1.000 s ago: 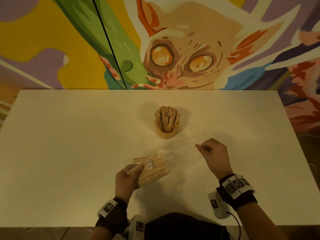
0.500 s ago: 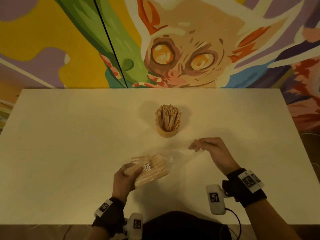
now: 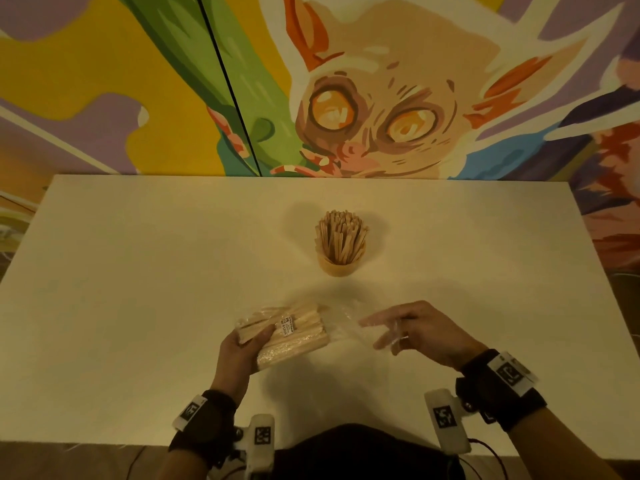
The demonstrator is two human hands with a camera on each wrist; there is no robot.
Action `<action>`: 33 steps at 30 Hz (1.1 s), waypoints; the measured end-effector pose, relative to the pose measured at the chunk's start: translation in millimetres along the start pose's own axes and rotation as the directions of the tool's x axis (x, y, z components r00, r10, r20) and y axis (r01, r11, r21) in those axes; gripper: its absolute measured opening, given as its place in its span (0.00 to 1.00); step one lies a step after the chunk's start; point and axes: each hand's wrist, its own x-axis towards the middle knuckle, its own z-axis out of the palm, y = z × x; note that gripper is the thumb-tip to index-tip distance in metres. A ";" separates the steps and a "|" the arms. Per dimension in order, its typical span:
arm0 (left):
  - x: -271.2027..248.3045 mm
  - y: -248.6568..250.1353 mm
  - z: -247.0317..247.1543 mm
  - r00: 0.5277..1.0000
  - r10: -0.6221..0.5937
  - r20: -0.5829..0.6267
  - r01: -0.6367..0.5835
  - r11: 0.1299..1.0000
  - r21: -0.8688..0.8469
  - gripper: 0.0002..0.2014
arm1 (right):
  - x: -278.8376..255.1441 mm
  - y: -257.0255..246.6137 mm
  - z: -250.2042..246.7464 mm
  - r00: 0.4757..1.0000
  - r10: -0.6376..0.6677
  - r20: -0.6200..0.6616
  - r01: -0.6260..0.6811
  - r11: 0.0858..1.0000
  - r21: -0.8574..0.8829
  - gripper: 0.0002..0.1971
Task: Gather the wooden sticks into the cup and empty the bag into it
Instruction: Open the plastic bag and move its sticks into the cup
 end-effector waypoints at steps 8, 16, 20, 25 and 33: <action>-1.3 -1.7 -0.5 0.999 0.012 0.052 -0.015 0.999 0.049 0.23 | 2.6 -4.3 33.8 0.991 -0.051 -0.120 0.036 0.992 -0.124 0.21; 3.9 2.0 10.1 0.994 0.107 -0.020 -0.107 0.994 0.016 0.07 | 9.8 13.1 30.7 0.983 -0.168 -0.079 0.182 0.957 0.227 0.11; 5.0 7.3 11.9 0.996 0.086 0.033 -0.086 0.996 -0.018 0.15 | 7.1 11.7 30.3 0.988 -0.121 -0.094 0.147 0.923 0.355 0.23; 2.5 8.5 16.2 0.989 0.101 0.103 -0.100 0.995 -0.021 0.32 | 9.2 23.9 31.7 0.911 -0.295 -0.290 0.356 0.915 0.189 0.13; -5.8 12.5 32.8 0.974 0.135 0.183 -0.143 0.989 0.031 0.09 | 9.2 27.8 45.3 0.897 -0.264 -0.354 0.274 0.961 -0.024 0.10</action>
